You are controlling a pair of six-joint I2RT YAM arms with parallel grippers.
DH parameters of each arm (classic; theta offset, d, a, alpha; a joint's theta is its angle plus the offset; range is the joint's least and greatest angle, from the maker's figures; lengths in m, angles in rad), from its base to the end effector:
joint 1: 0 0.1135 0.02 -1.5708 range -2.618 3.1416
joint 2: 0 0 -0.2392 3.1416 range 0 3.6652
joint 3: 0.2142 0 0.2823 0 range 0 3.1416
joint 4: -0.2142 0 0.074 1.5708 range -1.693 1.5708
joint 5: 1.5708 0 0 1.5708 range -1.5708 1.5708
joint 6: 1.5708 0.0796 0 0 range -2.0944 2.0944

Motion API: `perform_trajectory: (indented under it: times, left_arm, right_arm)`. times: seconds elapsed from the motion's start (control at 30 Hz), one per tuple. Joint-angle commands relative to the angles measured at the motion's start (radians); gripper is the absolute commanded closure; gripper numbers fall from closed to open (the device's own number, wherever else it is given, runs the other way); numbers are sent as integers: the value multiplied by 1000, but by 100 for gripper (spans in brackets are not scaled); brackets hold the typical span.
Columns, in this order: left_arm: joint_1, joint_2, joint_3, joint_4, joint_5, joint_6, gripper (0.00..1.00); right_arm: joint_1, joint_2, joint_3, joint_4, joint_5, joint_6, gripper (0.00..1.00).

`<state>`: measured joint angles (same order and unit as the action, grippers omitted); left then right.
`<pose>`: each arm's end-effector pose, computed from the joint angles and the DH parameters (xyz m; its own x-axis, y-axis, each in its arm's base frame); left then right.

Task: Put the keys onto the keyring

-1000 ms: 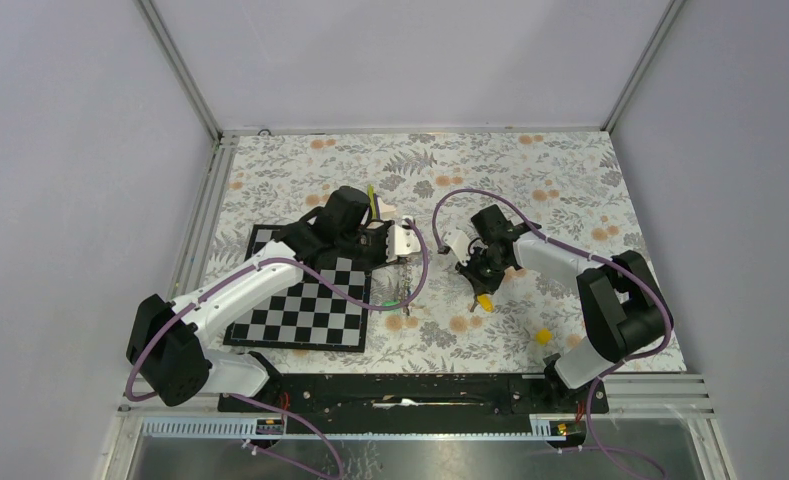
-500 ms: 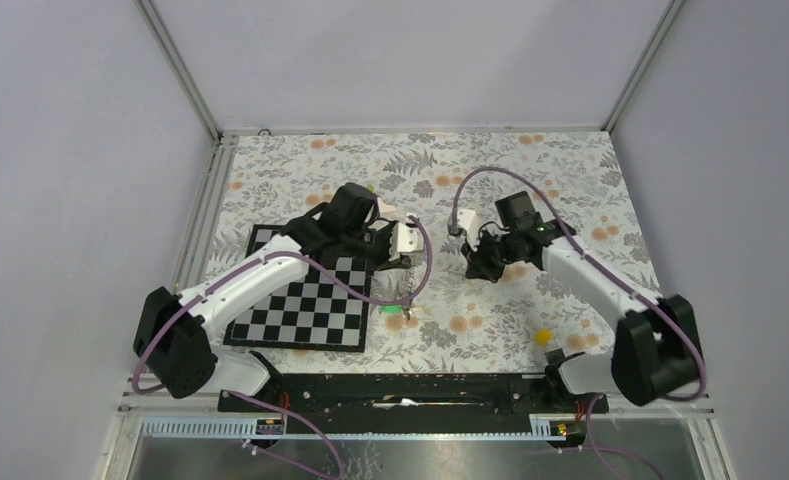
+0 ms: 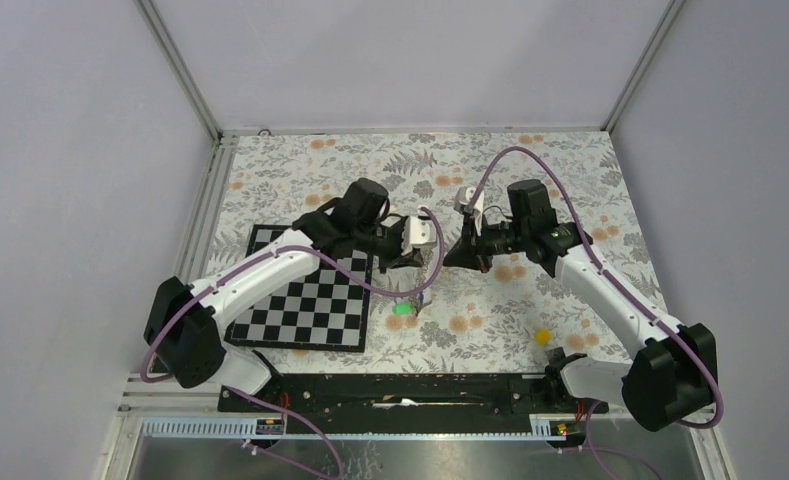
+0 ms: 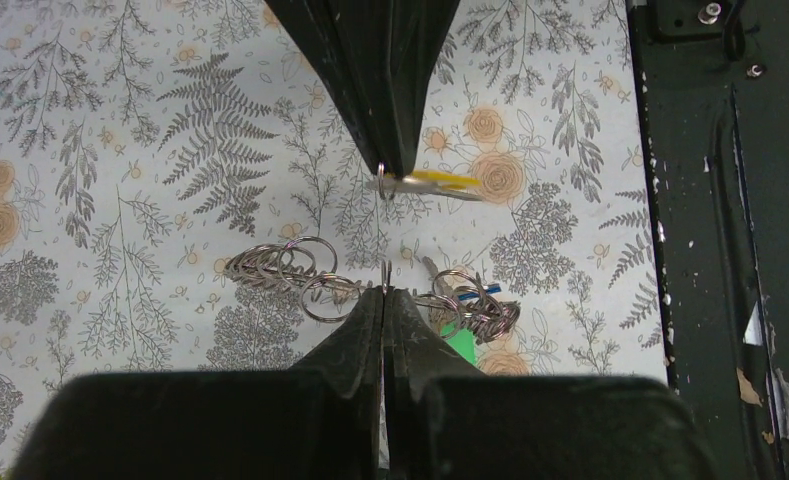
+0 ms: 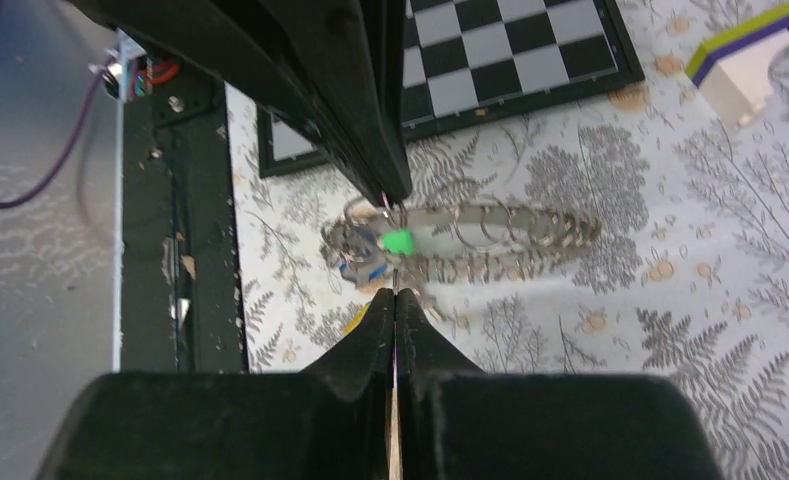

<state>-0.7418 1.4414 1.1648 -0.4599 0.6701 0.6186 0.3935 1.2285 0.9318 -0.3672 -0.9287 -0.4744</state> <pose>0.2408 -0.2877 0.2415 0.1003 0.5245 -0.8455 0.9949 -0.0457 0.0897 0.2682 0.1804 0.2406 -0.1353 -0.3524 -0.9260 -0.9824 0.1690 0.0792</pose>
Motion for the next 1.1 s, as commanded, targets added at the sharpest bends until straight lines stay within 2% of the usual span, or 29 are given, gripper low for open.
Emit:
perform_trajectory:
  times: [0.0, 0.07, 0.33, 0.6, 1.07]
  left_arm:
    - [-27, -13, 36, 118, -35, -73, 100]
    - [-47, -7, 37, 133, -86, -100, 100]
    - [-92, 11, 61, 152, -197, -152, 100]
    - [-103, 7, 53, 170, -255, -160, 100]
    - [-103, -16, 38, 177, -264, -154, 100]
  right_arm:
    - [-1, -18, -37, 207, -136, 179, 100]
    - [1, -14, -52, 255, -160, 234, 100]
    - [4, 3, -64, 278, -158, 277, 100]
    - [4, 8, -54, 198, -109, 235, 100]
    - [4, 15, -42, 165, -58, 219, 100]
